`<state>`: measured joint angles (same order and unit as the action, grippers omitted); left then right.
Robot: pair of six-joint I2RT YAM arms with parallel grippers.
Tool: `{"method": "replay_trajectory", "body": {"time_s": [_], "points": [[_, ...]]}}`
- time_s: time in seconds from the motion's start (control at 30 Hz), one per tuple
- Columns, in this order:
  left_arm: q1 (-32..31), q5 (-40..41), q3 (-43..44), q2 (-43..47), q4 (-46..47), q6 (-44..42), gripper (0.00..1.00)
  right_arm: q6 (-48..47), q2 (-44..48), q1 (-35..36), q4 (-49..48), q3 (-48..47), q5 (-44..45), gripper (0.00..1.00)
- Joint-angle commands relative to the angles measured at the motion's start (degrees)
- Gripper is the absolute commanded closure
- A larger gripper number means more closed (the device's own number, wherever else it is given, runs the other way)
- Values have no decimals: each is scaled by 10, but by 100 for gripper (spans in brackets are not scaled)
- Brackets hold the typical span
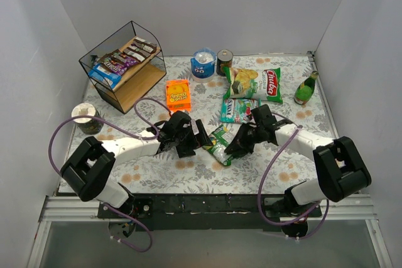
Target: Place and organize the candy bags onto the shelf
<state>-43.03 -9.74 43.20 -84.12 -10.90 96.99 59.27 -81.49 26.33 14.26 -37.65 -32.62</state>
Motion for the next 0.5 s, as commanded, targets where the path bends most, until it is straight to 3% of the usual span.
{"method": "replay_trajectory", "body": {"time_s": [0.0,0.1,0.23,0.27,0.3,0.33,0.47], "points": [[-5,-26,-17,-12,69,32,5,-79,4,-3,59,-73,62,70],[-12,-25,-15,-45,90,60,17,-118,3,-21,77,-93,95,44],[-18,-18,-14,-78,104,107,22,-187,-21,-69,115,-130,164,41],[-21,-12,-16,-81,106,122,23,-198,-37,-79,117,-133,170,43],[-21,-9,-19,-83,105,129,23,-216,-45,-87,118,-136,174,54],[-22,-10,-22,-83,125,134,23,-223,-52,-102,113,-138,178,58],[-22,-12,-22,-93,137,145,24,-248,-95,-116,105,-151,173,70]]}}
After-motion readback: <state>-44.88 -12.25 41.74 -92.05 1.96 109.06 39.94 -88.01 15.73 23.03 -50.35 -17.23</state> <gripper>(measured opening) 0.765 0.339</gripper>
